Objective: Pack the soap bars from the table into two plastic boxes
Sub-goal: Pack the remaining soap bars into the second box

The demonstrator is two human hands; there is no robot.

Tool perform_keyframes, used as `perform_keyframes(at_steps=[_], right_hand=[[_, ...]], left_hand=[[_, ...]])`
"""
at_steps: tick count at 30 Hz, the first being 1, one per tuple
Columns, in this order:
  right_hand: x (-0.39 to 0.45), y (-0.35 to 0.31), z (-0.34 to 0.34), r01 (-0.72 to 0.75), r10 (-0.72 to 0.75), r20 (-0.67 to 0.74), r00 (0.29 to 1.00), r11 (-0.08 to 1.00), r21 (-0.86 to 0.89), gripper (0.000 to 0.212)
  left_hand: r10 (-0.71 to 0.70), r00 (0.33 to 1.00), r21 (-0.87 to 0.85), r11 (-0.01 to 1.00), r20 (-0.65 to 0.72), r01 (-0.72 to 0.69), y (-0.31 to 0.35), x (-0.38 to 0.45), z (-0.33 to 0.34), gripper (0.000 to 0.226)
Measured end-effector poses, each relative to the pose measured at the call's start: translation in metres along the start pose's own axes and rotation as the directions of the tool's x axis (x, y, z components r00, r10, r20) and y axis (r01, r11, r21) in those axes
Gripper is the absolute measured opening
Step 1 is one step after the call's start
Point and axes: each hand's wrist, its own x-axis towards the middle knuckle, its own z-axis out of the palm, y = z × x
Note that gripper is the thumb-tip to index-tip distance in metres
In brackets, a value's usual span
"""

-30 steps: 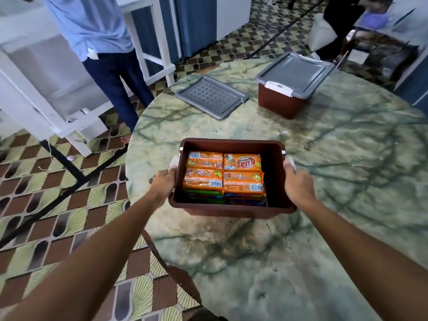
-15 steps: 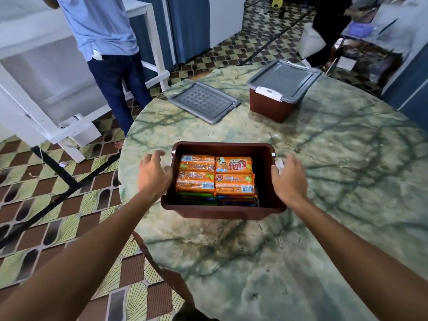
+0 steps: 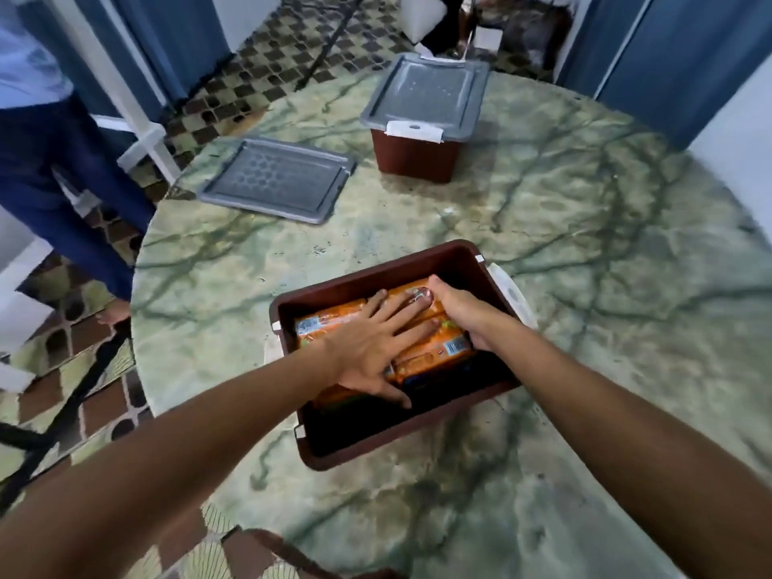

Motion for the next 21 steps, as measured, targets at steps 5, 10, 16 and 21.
perform_keyframes(at_steps=[5, 10, 16, 21], right_hand=[[-0.01, -0.004, 0.0, -0.002, 0.015, -0.089, 0.996, 0.99, 0.143, 0.073], [-0.014, 0.002, -0.01, -0.037, 0.048, -0.11, 0.993, 0.994, 0.105, 0.079], [-0.034, -0.006, -0.001, -0.123, 0.148, -0.125, 0.981, 0.974, 0.19, 0.073], [-0.045, 0.008, 0.002, -0.16, 0.297, -0.073, 0.952, 0.687, 0.709, 0.04]], left_hand=[[0.015, 0.991, -0.059, 0.998, -0.136, -0.023, -0.001, -0.003, 0.008, 0.102], [-0.003, 0.971, -0.095, 0.995, -0.239, -0.02, 0.0, -0.002, 0.012, 0.08], [-0.006, 0.972, -0.111, 0.994, -0.236, -0.021, -0.001, 0.002, 0.009, 0.066], [0.031, 0.959, -0.054, 0.997, -0.283, -0.048, -0.005, 0.008, -0.001, 0.058]])
